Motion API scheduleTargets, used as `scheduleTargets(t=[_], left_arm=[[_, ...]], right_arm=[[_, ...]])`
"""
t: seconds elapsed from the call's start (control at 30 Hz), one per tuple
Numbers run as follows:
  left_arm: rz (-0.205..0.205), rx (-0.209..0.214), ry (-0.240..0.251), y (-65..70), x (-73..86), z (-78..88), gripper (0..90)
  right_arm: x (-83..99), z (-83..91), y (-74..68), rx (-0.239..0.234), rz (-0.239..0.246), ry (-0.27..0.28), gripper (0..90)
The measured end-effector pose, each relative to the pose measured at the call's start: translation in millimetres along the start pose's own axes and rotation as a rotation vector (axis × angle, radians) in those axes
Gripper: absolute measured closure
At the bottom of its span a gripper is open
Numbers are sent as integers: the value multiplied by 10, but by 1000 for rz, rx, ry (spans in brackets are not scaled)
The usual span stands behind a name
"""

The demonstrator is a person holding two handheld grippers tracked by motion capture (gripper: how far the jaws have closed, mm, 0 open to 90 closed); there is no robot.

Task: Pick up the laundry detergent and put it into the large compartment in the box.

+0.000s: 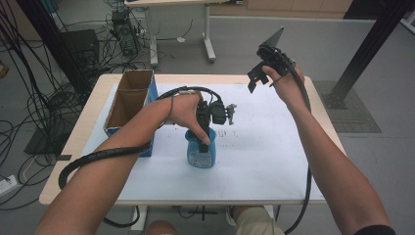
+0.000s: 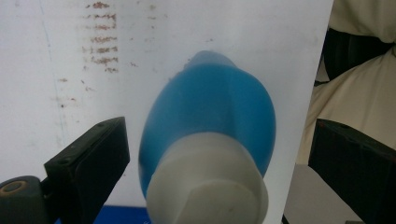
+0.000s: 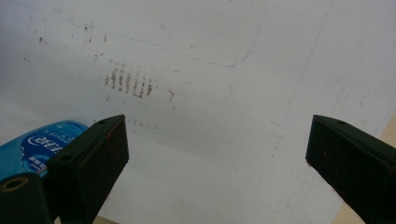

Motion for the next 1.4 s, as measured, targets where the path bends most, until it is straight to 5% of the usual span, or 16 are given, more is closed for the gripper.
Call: scheduleTargets(t=[1.4], left_arm=[[7, -7, 3, 4, 23, -117, 60]], right_arm=[[3, -11, 34, -8, -1, 3, 59]])
Point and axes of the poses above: each handheld gripper's, and its own axes: z roughly backward along the jaws, x roughly out of its underside, y roughly to its right, the point moved 1 cm from there along -z, roughly forward along the jaws, and after that the axes turned 6 degrees about -y, right-handed, at the moved point
